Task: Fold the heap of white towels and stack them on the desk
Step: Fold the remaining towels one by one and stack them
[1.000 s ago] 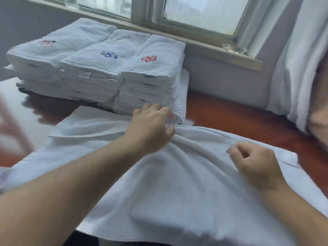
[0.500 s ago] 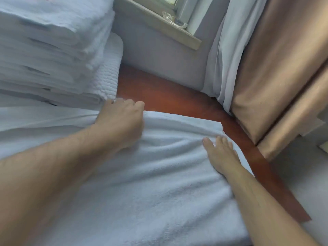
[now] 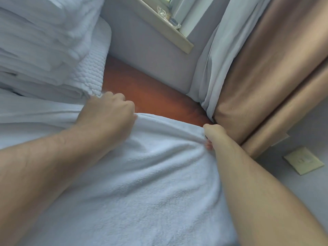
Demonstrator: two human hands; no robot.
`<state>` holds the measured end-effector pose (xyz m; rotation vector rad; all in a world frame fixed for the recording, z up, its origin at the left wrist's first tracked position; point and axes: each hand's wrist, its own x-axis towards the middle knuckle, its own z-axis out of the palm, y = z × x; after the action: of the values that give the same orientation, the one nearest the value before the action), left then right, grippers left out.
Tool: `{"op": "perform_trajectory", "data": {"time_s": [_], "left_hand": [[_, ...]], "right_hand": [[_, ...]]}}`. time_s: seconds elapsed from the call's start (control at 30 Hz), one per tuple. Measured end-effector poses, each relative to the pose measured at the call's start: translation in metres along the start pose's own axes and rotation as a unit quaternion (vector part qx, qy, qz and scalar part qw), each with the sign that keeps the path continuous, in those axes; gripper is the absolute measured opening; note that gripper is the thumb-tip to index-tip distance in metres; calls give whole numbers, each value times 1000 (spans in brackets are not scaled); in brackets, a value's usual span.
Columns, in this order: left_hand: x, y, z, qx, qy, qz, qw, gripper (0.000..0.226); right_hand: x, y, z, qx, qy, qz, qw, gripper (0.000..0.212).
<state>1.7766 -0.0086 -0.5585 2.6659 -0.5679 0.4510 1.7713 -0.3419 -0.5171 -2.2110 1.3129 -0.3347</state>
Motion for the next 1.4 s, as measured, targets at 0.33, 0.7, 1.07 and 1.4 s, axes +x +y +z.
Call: {"op": "perform_trajectory", "data": {"time_s": [0.33, 0.7, 1.07, 1.4], "left_hand": [[1, 3, -1, 8, 14, 26, 1000, 26], [-5, -2, -3, 70, 13, -18, 997, 11], [-7, 11, -26, 5, 125, 59, 990, 39], [-39, 46, -37, 15, 121, 228, 966, 29]], "right_hand": [[16, 20, 18, -19, 23, -70, 997, 51], [14, 5, 3, 87, 20, -90, 992, 29], [0, 14, -42, 502, 9, -24, 865, 18], [-29, 83, -61, 374, 87, 32, 923, 23]]}}
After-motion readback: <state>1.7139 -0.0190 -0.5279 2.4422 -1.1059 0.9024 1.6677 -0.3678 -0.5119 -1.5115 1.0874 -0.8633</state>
